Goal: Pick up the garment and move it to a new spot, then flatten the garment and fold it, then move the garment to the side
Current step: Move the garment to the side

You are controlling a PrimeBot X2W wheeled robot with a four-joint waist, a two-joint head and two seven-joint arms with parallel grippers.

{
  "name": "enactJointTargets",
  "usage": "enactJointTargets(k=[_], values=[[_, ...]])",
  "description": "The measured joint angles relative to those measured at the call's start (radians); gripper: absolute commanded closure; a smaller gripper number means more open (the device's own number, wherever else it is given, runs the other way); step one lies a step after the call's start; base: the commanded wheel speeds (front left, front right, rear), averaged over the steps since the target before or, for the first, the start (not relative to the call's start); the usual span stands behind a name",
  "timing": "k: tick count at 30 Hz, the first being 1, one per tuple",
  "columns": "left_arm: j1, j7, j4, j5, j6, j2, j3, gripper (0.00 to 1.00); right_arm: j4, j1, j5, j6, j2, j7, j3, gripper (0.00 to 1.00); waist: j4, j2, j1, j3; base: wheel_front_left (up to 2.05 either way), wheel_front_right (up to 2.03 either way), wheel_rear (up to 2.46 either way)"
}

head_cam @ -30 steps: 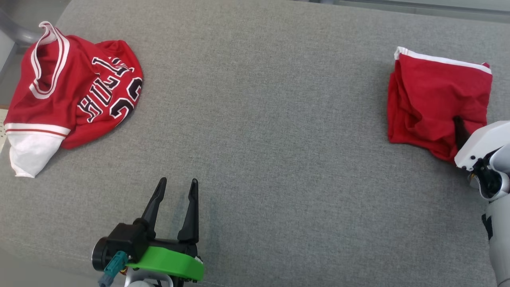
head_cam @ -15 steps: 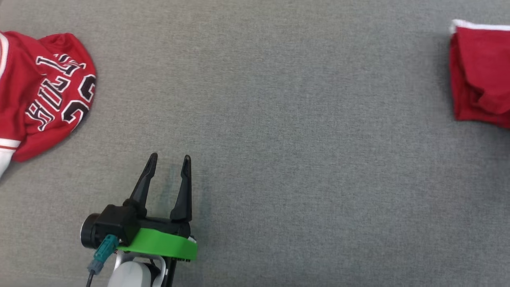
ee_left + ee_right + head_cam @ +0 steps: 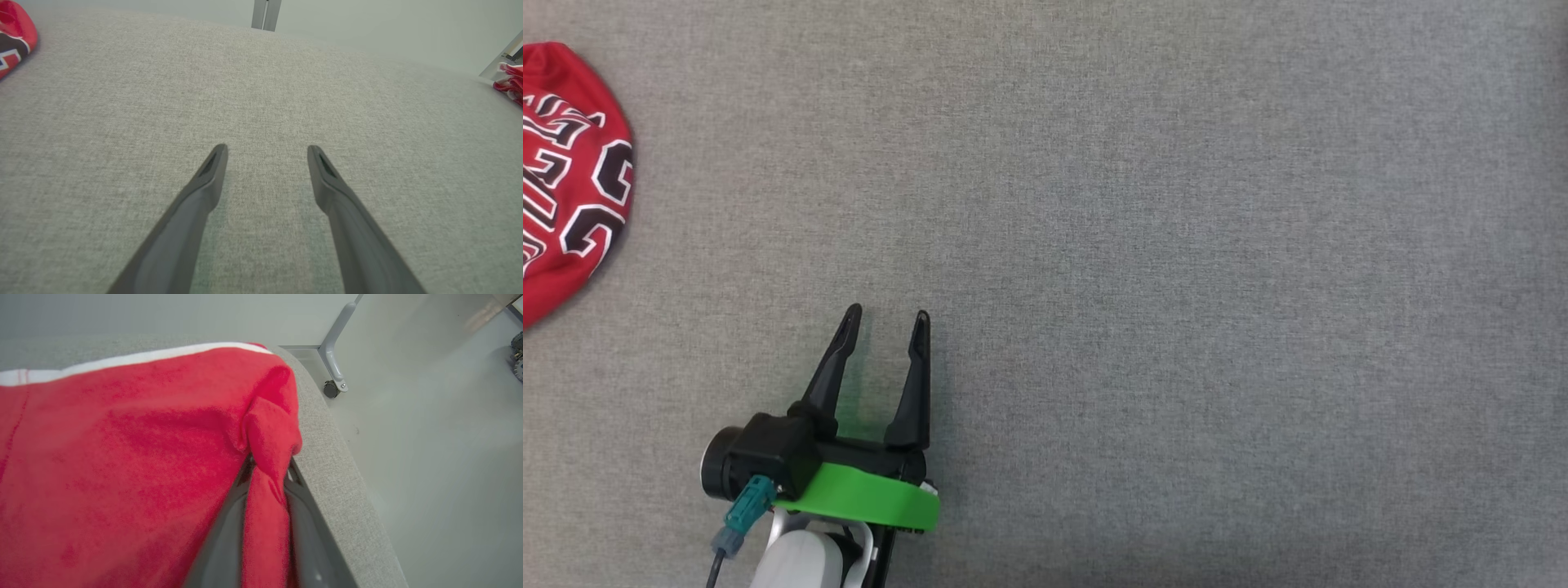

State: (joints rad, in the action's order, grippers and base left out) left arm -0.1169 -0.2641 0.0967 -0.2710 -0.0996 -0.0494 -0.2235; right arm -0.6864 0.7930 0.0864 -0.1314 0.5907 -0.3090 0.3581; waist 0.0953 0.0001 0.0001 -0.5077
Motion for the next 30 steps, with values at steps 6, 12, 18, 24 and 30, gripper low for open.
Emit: enactJointTargets(k=[6, 12, 18, 24, 30], values=[[0.004, 0.0, -0.006, -0.019, 0.013, 0.0, 0.004, 0.0, 0.002, 0.022, -0.175, 0.0, 0.034, 0.129, 0.023, 0.0, 0.003, 0.0, 0.0, 0.025, 0.0, 0.0, 0.0], [0.025, 0.0, -0.007, -0.037, 0.026, 0.0, 0.032, 0.0, 0.08, -0.045, -0.177, 0.0, -0.042, 0.307, 0.003, 0.0, -0.002, -0.0001, 0.0, 0.087, 0.0, 0.0, 0.0], [0.2, 0.0, 0.035, -0.013, 0.024, 0.0, 0.121, 0.0, 0.336, -0.586, -0.072, 0.0, -0.251, 0.547, -0.103, 0.0, 0.001, 0.0, -0.0002, 0.323, 0.0, 0.0, 0.0], [0.24, 0.0, 0.056, 0.042, 0.001, 0.0, 0.143, 0.0, 0.453, -0.786, -0.115, 0.0, -0.374, 0.571, -0.17, 0.0, 0.01, 0.0, -0.0002, 0.437, 0.0, 0.0, 0.0], [0.241, 0.0, 0.063, 0.07, -0.016, 0.0, 0.159, 0.0, 0.538, -0.887, -0.126, 0.0, -0.478, 0.572, -0.202, 0.0, 0.007, 0.0, -0.0002, 0.508, 0.0, 0.0, 0.0]])
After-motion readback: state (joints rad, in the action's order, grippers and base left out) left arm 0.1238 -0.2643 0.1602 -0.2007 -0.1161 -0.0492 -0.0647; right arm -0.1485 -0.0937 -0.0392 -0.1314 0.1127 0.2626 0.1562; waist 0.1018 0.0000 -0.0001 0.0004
